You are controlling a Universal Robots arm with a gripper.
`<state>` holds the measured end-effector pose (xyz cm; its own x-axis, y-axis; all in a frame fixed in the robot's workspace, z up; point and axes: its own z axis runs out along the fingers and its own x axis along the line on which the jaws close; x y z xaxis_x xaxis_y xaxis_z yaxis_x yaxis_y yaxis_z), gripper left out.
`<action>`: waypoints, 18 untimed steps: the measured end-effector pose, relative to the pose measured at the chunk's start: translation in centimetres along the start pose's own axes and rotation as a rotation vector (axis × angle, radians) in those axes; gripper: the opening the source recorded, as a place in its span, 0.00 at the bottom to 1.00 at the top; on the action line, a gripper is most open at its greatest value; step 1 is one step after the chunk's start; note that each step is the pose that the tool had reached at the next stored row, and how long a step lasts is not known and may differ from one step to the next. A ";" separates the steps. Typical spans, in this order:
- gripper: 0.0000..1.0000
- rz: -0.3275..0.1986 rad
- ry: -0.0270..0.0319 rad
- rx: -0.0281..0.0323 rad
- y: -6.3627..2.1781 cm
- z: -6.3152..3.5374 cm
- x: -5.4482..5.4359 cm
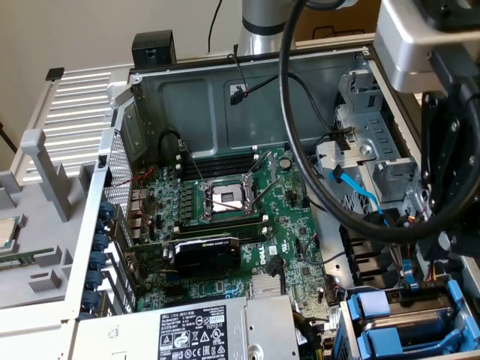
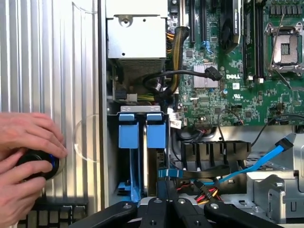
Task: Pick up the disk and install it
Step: 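Insert the second disk wire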
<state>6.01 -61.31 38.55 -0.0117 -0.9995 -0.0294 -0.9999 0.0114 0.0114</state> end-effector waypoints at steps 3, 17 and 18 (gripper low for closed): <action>0.11 -0.054 0.0005 -0.0016 0.00 0.01 0.0; 0.11 -0.310 0.0035 -0.0091 0.00 0.10 0.0; 0.11 -0.329 0.0037 -0.0097 0.00 0.10 0.0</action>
<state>6.02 -61.31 38.45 0.3116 -0.9498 -0.0295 -0.9500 -0.3120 0.0114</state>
